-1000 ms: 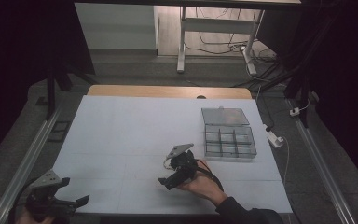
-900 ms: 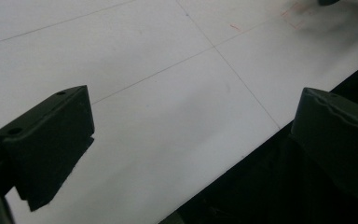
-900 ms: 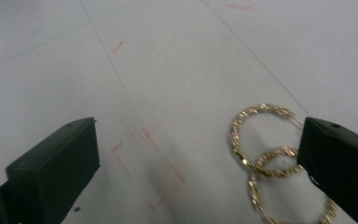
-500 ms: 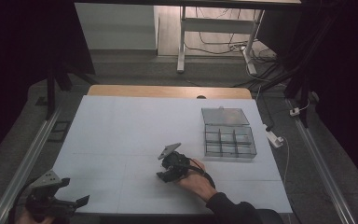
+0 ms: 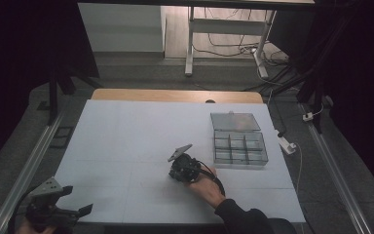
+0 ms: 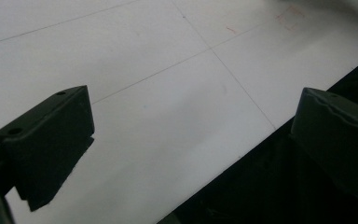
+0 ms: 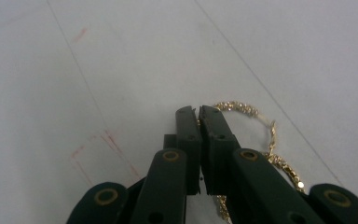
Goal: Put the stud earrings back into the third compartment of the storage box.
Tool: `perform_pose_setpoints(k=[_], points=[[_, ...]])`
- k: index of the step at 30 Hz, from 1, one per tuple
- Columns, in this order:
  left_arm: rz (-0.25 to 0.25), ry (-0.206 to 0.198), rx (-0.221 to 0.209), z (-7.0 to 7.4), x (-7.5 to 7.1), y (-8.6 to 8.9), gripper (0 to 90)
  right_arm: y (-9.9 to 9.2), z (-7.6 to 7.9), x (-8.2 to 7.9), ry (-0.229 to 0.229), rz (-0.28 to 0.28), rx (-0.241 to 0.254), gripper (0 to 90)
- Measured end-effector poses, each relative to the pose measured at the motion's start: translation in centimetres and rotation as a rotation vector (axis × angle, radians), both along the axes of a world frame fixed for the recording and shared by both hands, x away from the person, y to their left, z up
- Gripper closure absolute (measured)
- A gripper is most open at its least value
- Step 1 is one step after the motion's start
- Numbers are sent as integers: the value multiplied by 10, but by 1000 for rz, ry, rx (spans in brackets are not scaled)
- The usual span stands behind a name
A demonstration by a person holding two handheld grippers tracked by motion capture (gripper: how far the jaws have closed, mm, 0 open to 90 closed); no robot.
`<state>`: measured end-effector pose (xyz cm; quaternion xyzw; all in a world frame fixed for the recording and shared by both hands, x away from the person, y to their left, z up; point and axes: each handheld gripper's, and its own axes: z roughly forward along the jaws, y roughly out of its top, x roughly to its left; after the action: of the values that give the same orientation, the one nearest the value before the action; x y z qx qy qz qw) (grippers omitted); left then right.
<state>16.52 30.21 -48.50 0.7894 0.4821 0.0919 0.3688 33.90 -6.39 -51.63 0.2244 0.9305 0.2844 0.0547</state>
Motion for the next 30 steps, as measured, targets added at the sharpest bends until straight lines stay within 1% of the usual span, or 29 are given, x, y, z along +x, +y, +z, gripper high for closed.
perform_pose_setpoints(k=[3,4,8,11,16,22,26,30], points=[[-1,-1,1,0,0,0,0,-1,7,-1,-20,8,18,882],[-2,-1,0,0,0,0,0,-1,12,-2,-36,16,22,882],[-3,0,-6,0,0,1,0,-4,16,-1,-44,12,34,882],[-3,0,-8,0,0,1,0,-8,21,0,-53,-1,47,881],[-3,0,-9,0,0,1,0,-15,32,2,-85,-6,67,881],[-5,3,-8,0,0,1,0,-28,44,6,-101,-41,94,881],[3,5,-13,0,0,1,0,-40,51,11,-119,-76,108,881],[-3,-4,-15,0,-1,1,0,-54,58,17,-133,-114,124,881]])
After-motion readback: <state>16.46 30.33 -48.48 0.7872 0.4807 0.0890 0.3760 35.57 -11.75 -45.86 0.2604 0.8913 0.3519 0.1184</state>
